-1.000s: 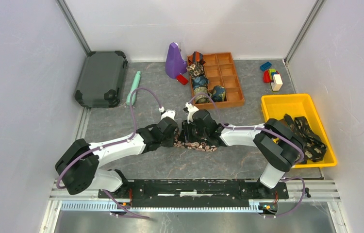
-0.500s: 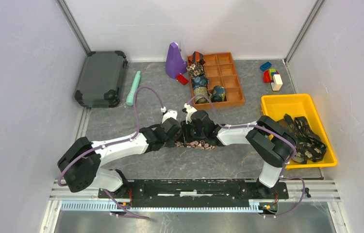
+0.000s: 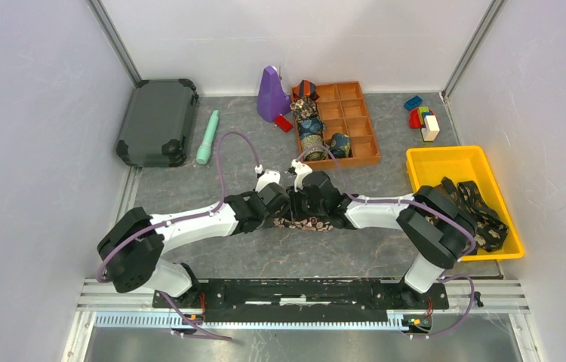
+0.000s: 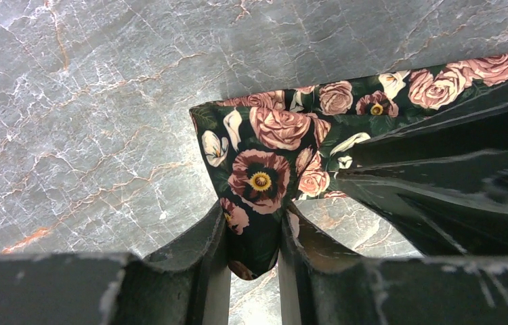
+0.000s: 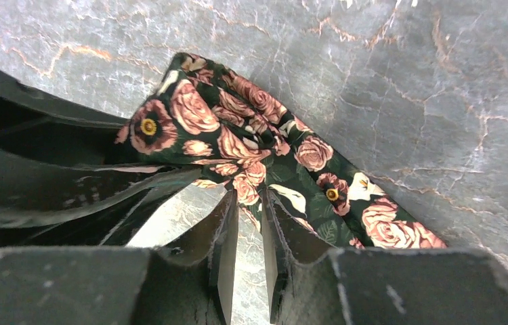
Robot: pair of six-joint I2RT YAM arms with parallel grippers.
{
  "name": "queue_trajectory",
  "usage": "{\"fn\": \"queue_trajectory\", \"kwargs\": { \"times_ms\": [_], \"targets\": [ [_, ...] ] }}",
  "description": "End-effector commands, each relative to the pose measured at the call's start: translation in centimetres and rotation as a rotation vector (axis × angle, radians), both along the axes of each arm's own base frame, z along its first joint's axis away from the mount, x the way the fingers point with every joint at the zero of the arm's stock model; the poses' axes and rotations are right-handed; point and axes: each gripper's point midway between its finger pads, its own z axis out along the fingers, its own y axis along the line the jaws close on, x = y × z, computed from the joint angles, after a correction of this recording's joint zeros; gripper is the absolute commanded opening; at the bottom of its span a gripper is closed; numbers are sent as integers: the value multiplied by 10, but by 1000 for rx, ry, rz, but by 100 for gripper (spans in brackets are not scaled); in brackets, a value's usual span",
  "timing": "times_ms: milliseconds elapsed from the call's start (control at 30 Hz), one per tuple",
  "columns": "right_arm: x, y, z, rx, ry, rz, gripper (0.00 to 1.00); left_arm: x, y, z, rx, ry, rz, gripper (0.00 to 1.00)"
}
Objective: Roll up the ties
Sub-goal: Roll the tie at the center of the board.
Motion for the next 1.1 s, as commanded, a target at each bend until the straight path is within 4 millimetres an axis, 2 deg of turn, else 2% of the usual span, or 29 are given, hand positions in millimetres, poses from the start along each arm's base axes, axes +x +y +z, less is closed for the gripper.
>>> {"fn": "queue_trajectory", "kwargs": {
  "times_ms": [0, 300, 500, 767, 1067],
  "targets": [
    [12, -9, 17, -9, -81, -29, 25, 9, -4, 10, -11, -40, 52, 33],
    [10, -25, -17, -89, -44, -51, 25, 10, -4, 11, -7, -46, 56, 32],
    [3, -31, -30, -109, -16, -52, 24, 12, -3, 9, 5, -52, 66, 32],
    [-1, -37, -33, -123, 8, -73, 23, 15, 1, 10, 81, -85, 105, 32],
    [5, -36, -12, -99, -10, -83, 23, 13, -2, 5, 207, -106, 84, 31]
  ]
}}
